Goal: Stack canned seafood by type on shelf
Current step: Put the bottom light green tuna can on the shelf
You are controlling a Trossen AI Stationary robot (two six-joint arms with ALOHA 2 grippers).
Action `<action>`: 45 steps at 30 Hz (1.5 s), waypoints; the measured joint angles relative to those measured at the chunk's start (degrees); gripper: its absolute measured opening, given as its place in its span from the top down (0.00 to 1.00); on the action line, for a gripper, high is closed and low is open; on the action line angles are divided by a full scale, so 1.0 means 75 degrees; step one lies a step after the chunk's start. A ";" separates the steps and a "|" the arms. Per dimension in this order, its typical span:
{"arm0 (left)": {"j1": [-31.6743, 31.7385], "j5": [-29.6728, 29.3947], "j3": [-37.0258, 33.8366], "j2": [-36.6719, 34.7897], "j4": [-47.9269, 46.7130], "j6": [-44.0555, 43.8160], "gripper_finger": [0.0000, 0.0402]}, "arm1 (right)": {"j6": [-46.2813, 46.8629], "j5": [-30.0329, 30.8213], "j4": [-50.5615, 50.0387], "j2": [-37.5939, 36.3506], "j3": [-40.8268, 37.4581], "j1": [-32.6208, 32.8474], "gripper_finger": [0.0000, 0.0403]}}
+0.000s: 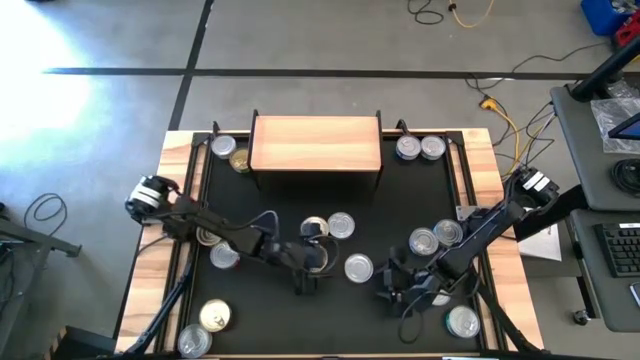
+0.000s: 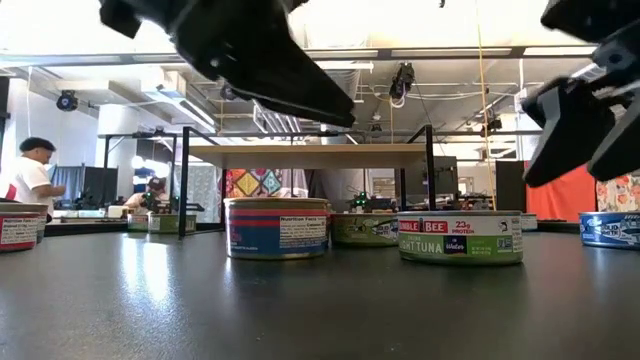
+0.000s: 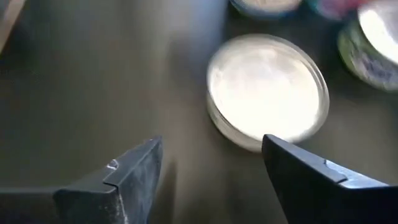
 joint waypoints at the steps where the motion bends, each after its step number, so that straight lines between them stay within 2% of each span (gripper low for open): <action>1: 0.0014 0.0007 0.0146 0.0123 -0.0091 0.0055 0.01 | 0.0192 0.0071 -0.0157 0.0000 -0.0005 0.0000 0.32; 7: 0.0215 0.0205 0.0626 0.0787 -0.0497 0.0232 0.01 | 0.0872 0.0361 -0.0473 0.0092 -0.0017 -0.0001 0.30; 13: 0.0436 0.0292 0.0868 0.1521 -0.0660 -0.0022 0.01 | 0.1107 0.1240 -0.0306 0.0443 -0.0023 -0.0014 0.34; 19: 0.0410 0.0431 0.1481 0.2291 -0.0637 -0.0086 0.01 | 0.1429 0.1288 -0.0219 0.0989 -0.0023 -0.0020 0.38; 26: 0.0372 0.0777 0.2523 0.2952 -0.1576 -0.0151 0.01 | 0.1143 0.1313 0.0023 0.1247 -0.0023 -0.0071 0.41; 33: 0.0086 0.0743 0.2860 0.2948 -0.2227 -0.0437 0.01 | 0.0351 0.1468 -0.0001 0.1059 -0.0020 -0.0322 0.44; 39: -0.0202 0.0984 0.2519 0.2538 -0.2642 -0.0977 0.01 | -0.0118 0.1630 -0.0218 0.0626 -0.0020 -0.0425 0.43; 45: -0.0379 0.0695 0.1631 0.2035 -0.1739 -0.1591 0.01 | 0.0069 0.1512 -0.0818 0.0114 -0.0012 -0.0248 0.43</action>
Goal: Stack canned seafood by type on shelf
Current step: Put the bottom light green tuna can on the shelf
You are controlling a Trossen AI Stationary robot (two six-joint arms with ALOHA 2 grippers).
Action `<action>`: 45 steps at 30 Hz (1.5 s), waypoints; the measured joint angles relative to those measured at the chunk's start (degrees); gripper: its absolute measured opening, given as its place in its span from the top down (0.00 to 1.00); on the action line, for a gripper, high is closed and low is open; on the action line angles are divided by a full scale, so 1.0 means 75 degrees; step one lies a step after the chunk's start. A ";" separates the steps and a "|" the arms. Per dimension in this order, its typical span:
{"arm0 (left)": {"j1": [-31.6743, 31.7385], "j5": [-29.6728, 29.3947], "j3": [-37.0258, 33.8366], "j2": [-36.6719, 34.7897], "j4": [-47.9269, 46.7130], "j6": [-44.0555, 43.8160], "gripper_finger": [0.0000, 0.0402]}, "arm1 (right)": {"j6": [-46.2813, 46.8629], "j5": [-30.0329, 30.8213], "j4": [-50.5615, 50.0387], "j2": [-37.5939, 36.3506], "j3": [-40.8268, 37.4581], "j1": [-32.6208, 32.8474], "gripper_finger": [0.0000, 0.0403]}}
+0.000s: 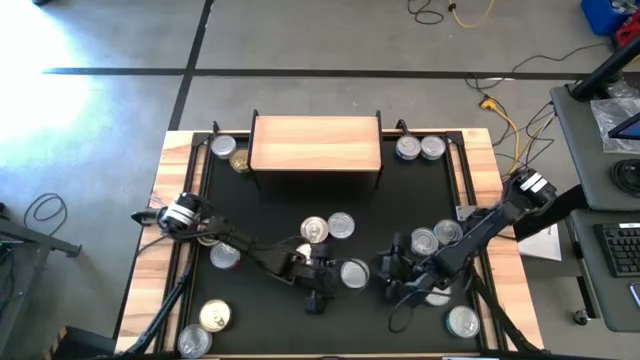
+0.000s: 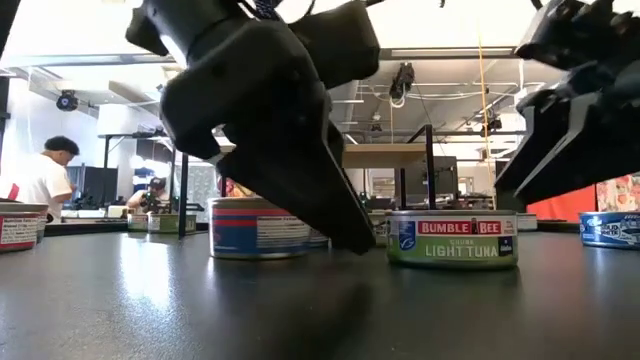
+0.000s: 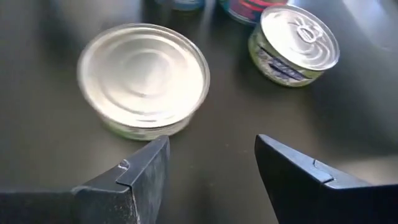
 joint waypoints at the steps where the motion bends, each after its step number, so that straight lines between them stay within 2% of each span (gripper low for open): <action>1: 0.0003 -0.0068 -0.0130 -0.0011 0.0281 -0.0051 0.01 | 0.0006 -0.0062 0.0016 -0.0017 0.0000 0.0049 0.43; 6: 0.0022 -0.0269 -0.0539 0.0048 0.1331 -0.0085 0.01 | 0.0397 -0.0487 0.0099 0.0131 -0.0003 0.0287 0.42; 9: 0.0086 -0.0297 -0.0631 0.0091 0.1399 -0.0078 0.01 | 0.0620 -0.0491 0.0179 0.0329 -0.0006 0.0337 0.40; 16: 0.0122 -0.0289 -0.0677 0.0123 0.1356 0.0016 0.01 | -0.0537 -0.0484 0.0264 0.0533 0.0119 0.0277 0.39; 23: 0.0119 -0.0419 -0.0698 0.0123 0.1279 0.0116 0.01 | -0.0636 -0.0398 0.0408 0.0533 0.0013 0.0295 0.42; 28: 0.0099 -0.0475 -0.0743 0.0099 0.1232 0.0029 0.01 | -0.0624 -0.0394 0.0383 0.0533 0.0006 0.0350 0.34; 35: 0.0090 -0.0668 -0.0779 0.0051 0.1145 -0.0007 0.01 | 0.0450 -0.0258 -0.1093 0.0207 0.0079 0.0364 0.17; 38: 0.0105 -0.0668 -0.0787 0.0051 0.1189 -0.0010 0.01 | 0.0848 -0.0244 -0.1309 0.0178 0.0062 0.0364 0.09; 42: 0.0115 -0.0733 -0.0800 0.0105 0.1467 -0.0010 0.01 | 0.0929 -0.0274 -0.0563 0.0346 -0.0198 0.0366 0.03; 45: 0.0130 -0.0896 -0.0806 0.0222 0.1873 -0.0046 0.01 | 0.0602 -0.0301 0.1063 0.0591 -0.0655 0.0365 0.01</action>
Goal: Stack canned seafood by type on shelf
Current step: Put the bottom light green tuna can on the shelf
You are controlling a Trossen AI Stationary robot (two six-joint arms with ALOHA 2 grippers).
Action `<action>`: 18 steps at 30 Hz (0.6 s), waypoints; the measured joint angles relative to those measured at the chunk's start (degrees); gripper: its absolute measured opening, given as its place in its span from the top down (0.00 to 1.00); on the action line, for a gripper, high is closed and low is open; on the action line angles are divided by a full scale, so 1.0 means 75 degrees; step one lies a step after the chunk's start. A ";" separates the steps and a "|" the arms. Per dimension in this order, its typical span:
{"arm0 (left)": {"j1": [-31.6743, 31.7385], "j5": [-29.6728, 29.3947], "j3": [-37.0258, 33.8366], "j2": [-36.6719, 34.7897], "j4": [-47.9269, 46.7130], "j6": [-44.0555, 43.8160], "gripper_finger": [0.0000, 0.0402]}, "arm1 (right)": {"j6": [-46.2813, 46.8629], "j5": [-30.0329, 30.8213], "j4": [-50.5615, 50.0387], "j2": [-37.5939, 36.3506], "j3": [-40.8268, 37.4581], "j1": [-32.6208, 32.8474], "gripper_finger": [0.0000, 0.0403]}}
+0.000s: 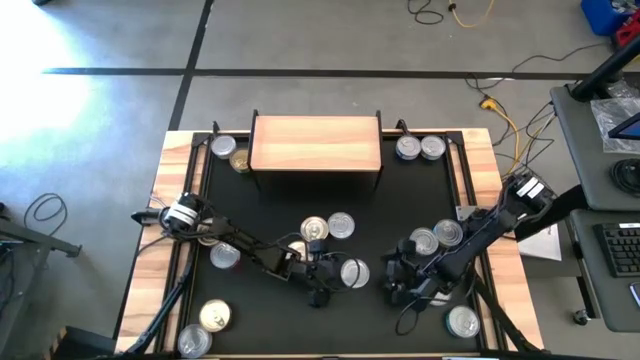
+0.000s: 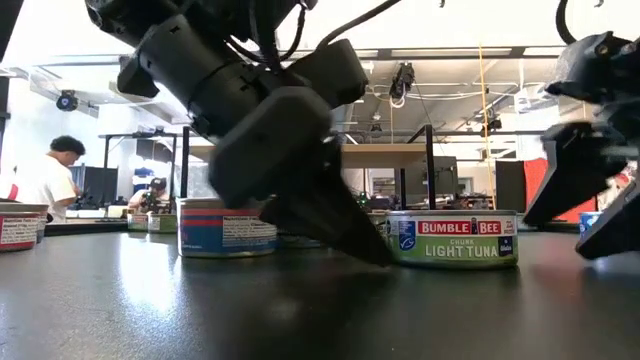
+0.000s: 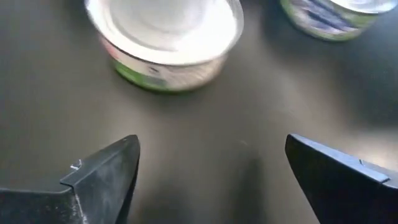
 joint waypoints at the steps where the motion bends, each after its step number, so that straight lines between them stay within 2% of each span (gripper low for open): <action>1: 0.0007 -0.0138 0.0000 0.0049 0.0062 -0.0018 0.01 | -0.0174 0.0054 0.0593 0.0088 -0.0166 0.0002 0.01; 6: 0.0021 -0.0657 -0.0028 0.0146 0.0205 -0.0146 0.01 | -0.0960 0.0474 0.3348 0.0610 -0.0811 -0.0065 0.01; 10: 0.0073 -0.0757 -0.0125 0.0166 0.0700 -0.0133 0.01 | -0.1560 0.0467 0.4790 0.1186 -0.0942 -0.0293 0.01; 14: 0.0191 -0.0783 -0.0273 0.0166 0.1284 -0.0124 0.01 | -0.2105 0.0504 0.5677 0.1690 -0.0848 -0.0499 0.01; 18: 0.0236 -0.0743 -0.0349 0.0166 0.1481 -0.0036 0.01 | -0.2230 0.0533 0.5739 0.1906 -0.0610 -0.0655 0.01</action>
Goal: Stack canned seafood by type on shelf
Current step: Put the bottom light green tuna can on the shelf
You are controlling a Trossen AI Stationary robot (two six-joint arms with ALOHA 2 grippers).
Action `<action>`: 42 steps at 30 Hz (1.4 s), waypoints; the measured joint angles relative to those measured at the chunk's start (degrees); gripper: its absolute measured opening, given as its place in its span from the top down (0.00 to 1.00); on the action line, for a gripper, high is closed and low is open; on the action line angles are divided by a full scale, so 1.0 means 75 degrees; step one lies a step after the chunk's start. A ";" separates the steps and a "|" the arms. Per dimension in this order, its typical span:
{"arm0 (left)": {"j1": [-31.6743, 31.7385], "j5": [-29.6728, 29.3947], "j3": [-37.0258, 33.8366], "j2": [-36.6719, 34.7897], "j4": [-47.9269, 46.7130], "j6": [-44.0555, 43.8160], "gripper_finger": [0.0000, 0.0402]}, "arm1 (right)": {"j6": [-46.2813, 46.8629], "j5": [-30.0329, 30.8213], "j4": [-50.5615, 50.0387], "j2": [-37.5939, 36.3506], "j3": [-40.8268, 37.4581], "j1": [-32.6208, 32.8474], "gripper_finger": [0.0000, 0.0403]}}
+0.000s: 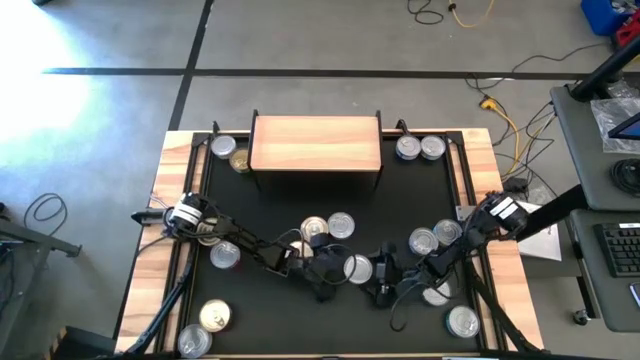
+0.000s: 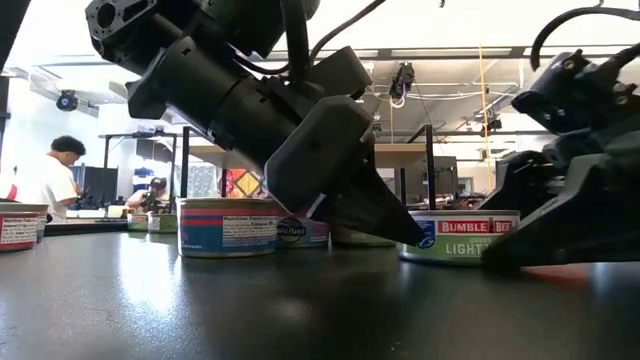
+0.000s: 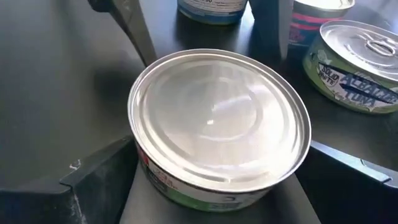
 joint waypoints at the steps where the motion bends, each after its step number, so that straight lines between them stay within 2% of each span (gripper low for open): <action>1: 0.0001 0.0010 -0.0008 0.0000 0.0078 0.0065 0.01 | -0.0009 -0.0005 -0.0010 0.0014 0.0038 -0.0036 0.01; 7: 0.0004 -0.0022 -0.0021 0.0148 0.0583 0.0311 0.01 | -0.0046 -0.0030 0.0179 0.0108 0.0213 -0.0157 0.01; 13: -0.0005 0.0128 0.0016 0.0654 0.1694 0.0233 0.01 | 0.0218 -0.0102 0.0333 0.0126 0.0351 -0.0205 0.01; 18: -0.0064 0.0146 0.0005 0.0621 0.1688 0.0279 0.01 | 0.0326 -0.0078 0.0251 0.0053 0.0377 -0.0191 0.01; 22: -0.0240 -0.0010 -0.0015 0.0124 0.0993 0.0584 0.01 | 0.0766 -0.0091 -0.0207 -0.0169 0.0453 -0.0199 0.09; 26: -0.0601 -0.0590 -0.0034 -0.0832 -0.0497 0.0844 0.01 | 0.0934 -0.0299 -0.1040 -0.0620 0.0563 -0.0184 0.11; 30: -0.1042 -0.1295 -0.0205 -0.1799 -0.1679 0.0797 0.01 | 0.0917 -0.0335 -0.2854 -0.1665 0.0959 -0.0207 0.11; 32: -0.1253 -0.1500 -0.0568 -0.2221 -0.1684 0.0616 0.01 | 0.0877 -0.0282 -0.4161 -0.2253 0.1272 -0.0299 0.11; 34: -0.1461 -0.1892 -0.1155 -0.2591 -0.1132 0.0425 0.01 | 0.0678 -0.0097 -0.5352 -0.2802 0.1608 -0.0473 0.11; 37: -0.1681 -0.2344 -0.2093 -0.2714 0.1070 0.0565 0.01 | 0.0011 -0.0071 -0.6337 -0.3625 0.2103 -0.1049 0.11; 40: -0.1818 -0.2296 -0.2757 -0.2409 0.3664 0.1347 0.01 | -0.0800 -0.0263 -0.6859 -0.4180 0.2428 -0.2052 0.11; 42: -0.1927 -0.2306 -0.3015 -0.2172 0.4791 0.1801 0.01 | -0.1458 -0.0654 -0.7039 -0.4388 0.2690 -0.2880 0.11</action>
